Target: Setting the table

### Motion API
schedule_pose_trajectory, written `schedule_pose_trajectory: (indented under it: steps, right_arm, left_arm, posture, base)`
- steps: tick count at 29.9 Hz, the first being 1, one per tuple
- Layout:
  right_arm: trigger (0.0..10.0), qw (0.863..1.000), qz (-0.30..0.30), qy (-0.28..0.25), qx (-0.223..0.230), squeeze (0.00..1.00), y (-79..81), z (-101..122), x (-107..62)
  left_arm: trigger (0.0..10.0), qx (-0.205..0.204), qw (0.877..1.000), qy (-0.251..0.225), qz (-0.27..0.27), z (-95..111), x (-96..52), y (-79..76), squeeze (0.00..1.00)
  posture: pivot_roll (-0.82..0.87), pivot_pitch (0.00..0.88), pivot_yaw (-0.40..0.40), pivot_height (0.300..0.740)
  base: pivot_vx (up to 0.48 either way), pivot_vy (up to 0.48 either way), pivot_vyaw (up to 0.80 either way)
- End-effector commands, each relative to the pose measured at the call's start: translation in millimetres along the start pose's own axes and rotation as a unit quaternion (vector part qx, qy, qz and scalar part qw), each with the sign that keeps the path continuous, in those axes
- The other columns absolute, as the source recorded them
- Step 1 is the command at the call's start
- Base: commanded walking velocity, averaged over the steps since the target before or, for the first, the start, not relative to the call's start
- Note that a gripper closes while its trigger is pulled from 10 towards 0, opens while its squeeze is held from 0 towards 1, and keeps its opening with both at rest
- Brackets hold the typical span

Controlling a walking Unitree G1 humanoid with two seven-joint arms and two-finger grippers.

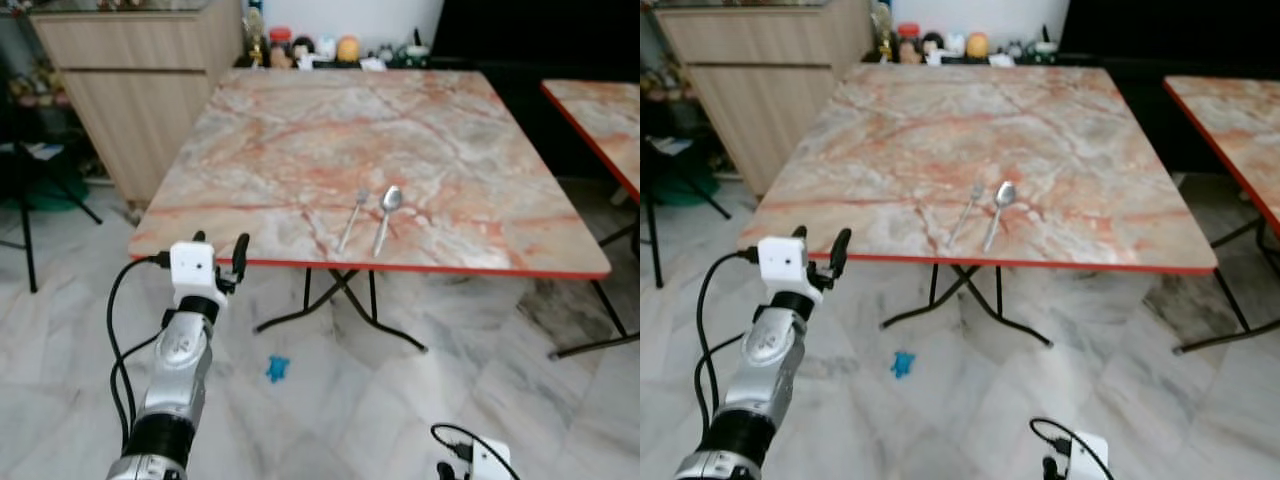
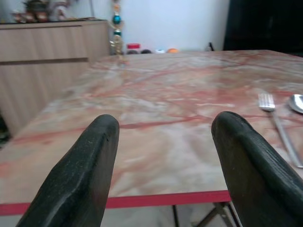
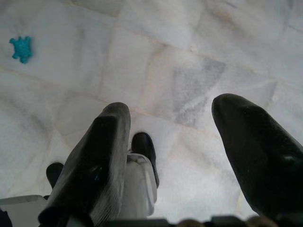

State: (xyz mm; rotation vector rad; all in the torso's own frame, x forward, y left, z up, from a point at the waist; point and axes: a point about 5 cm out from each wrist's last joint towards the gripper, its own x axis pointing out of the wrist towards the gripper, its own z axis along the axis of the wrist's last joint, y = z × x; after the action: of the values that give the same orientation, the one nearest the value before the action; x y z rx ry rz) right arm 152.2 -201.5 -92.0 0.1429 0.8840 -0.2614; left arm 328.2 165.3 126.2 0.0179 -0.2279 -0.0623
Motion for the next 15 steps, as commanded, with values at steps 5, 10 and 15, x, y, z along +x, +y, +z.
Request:
schedule_pose_trajectory:
  steps: [5,10,15]
  right_arm:
    - [10.0,1.0,-0.003,-0.006,0.002,0.0,1.6,0.0,-0.3]
    - [10.0,1.0,-0.003,-0.002,0.0,0.0,1.6,-1.3,-0.5]
    - [10.0,1.0,-0.002,0.001,0.001,0.0,2.5,-1.9,-0.5]
  left_arm:
    - [10.0,-0.014,1.0,0.002,-0.024,1.7,1.8,-11.9,0.0]
    - [10.0,-0.018,0.999,0.003,-0.027,4.0,4.1,-13.3,0.0]
    - [10.0,-0.017,0.999,0.005,-0.03,4.6,5.0,-11.7,0.0]
  posture:
    - [0.01,0.001,-0.004,0.74]
    - [0.01,0.0,-0.006,0.74]
    - [0.01,0.0,-0.003,0.74]
  base:
    - [0.35,0.0,0.0]
    - [0.349,0.0,0.0]
    - [0.354,0.0,0.0]
